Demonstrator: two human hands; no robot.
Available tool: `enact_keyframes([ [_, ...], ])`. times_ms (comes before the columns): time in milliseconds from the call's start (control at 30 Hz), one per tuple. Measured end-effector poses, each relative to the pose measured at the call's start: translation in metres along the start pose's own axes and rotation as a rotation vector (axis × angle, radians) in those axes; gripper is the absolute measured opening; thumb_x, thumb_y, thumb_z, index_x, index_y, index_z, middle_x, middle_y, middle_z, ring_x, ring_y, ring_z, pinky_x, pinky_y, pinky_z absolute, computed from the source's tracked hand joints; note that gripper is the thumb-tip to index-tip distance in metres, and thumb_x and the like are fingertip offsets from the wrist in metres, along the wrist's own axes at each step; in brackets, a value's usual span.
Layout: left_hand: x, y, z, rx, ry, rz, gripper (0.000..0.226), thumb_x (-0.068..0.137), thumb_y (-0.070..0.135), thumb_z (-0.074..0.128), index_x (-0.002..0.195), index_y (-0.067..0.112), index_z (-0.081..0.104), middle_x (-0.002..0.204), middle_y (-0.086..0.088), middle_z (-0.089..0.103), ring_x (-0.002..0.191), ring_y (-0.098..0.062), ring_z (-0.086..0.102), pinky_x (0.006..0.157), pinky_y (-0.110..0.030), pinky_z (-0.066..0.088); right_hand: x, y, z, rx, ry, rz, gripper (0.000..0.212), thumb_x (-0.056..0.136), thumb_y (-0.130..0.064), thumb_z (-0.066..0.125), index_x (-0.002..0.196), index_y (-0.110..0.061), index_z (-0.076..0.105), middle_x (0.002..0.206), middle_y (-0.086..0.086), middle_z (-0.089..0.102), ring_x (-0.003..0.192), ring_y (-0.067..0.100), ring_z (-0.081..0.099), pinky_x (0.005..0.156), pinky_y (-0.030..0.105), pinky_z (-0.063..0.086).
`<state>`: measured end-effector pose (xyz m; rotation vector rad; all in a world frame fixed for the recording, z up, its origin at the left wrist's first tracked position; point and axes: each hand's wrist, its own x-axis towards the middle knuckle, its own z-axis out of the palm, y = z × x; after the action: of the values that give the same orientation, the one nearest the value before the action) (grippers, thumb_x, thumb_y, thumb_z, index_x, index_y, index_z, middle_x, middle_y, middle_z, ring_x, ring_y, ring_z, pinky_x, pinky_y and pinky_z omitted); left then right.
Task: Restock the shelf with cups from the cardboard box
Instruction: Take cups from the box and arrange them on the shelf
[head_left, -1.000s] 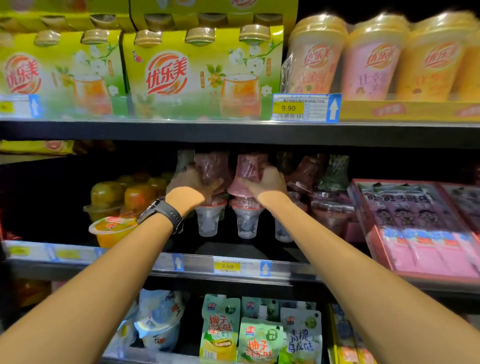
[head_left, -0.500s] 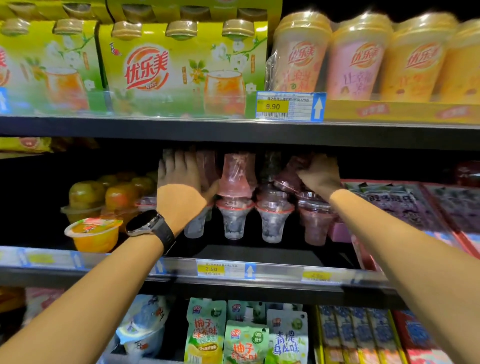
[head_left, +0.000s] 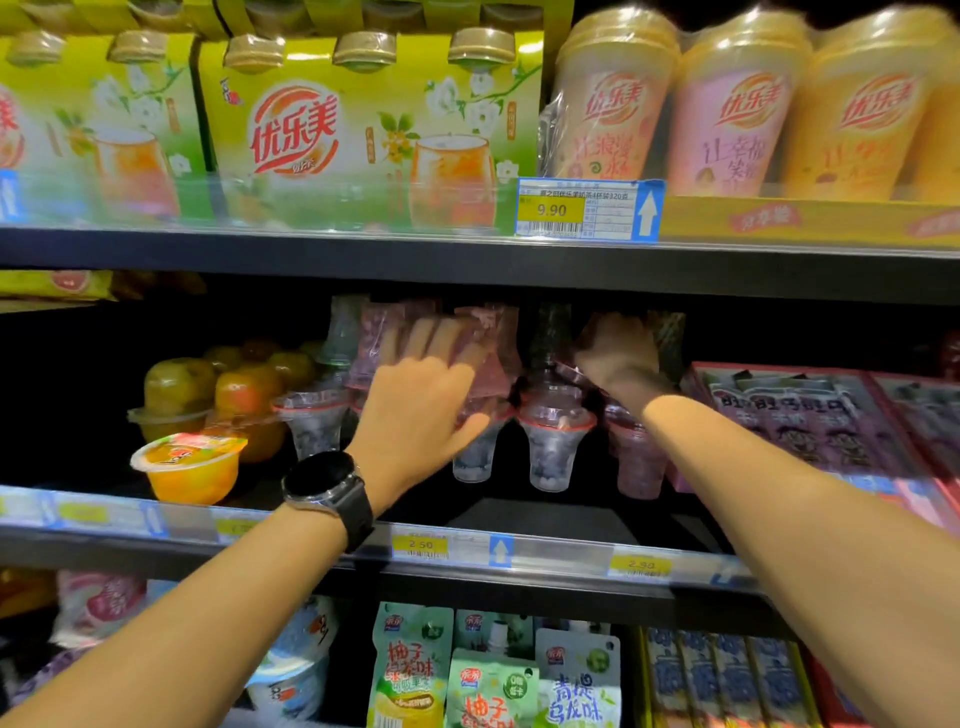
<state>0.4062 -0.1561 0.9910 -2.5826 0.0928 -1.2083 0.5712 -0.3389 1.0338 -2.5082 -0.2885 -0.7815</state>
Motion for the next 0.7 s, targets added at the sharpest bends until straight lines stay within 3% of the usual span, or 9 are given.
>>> enact_keyframes([
  [67,0.005,0.014,-0.003,-0.066,0.090,0.148,0.037,0.079,0.046,0.056,0.097,0.014,0.064,0.106,-0.012,0.063,0.094,-0.034,0.058,0.077,-0.040,0.049,0.000,-0.001,0.006,0.019,0.034,-0.006,0.035,0.076,-0.023,0.063,0.107,-0.007,0.068,0.113,0.017,0.066,0.113,0.035,0.058,0.094,0.035,0.049],
  [133,0.012,0.027,-0.005,-0.137,0.058,0.208,0.040,0.083,0.046,0.053,0.108,0.017,0.064,0.110,-0.007,0.060,0.092,-0.031,0.060,0.068,-0.036,0.051,0.001,-0.001,0.011,0.055,0.067,-0.016,0.036,0.075,-0.022,0.065,0.108,-0.006,0.067,0.113,0.018,0.066,0.115,0.035,0.056,0.099,0.038,0.047],
  [233,0.019,0.042,-0.003,-0.172,-0.088,0.171,0.046,0.089,0.050,0.049,0.123,0.020,0.057,0.120,-0.004,0.055,0.087,-0.033,0.063,0.061,-0.038,0.052,0.003,0.000,0.012,0.182,0.121,0.012,0.030,0.075,-0.020,0.070,0.104,-0.011,0.068,0.105,0.014,0.070,0.106,0.033,0.063,0.089,0.035,0.053],
  [367,0.021,0.052,0.004,-0.216,-0.215,0.094,0.050,0.093,0.052,0.049,0.133,0.022,0.047,0.135,-0.004,0.048,0.111,-0.032,0.056,0.084,-0.039,0.050,0.004,0.001,0.009,0.382,0.167,0.099,0.027,0.072,-0.018,0.076,0.098,-0.016,0.067,0.104,0.011,0.071,0.103,0.029,0.065,0.087,0.035,0.054],
  [533,0.023,0.060,0.007,-0.213,-0.258,0.071,0.054,0.095,0.051,0.048,0.142,0.025,0.040,0.145,-0.003,0.041,0.119,-0.033,0.048,0.091,-0.037,0.042,0.008,0.003,0.009,0.537,0.160,0.082,0.024,0.074,-0.008,0.071,0.095,-0.018,0.065,0.093,0.004,0.066,0.090,0.018,0.062,0.084,0.029,0.049],
  [700,0.023,0.061,0.009,-0.243,-0.293,0.058,0.050,0.097,0.053,0.044,0.140,0.026,0.042,0.148,0.000,0.037,0.122,-0.031,0.044,0.092,-0.038,0.043,0.011,-0.016,0.016,0.495,0.174,-0.013,0.028,0.070,-0.005,0.071,0.095,-0.018,0.070,0.105,0.006,0.072,0.105,0.024,0.064,0.094,0.030,0.050],
])
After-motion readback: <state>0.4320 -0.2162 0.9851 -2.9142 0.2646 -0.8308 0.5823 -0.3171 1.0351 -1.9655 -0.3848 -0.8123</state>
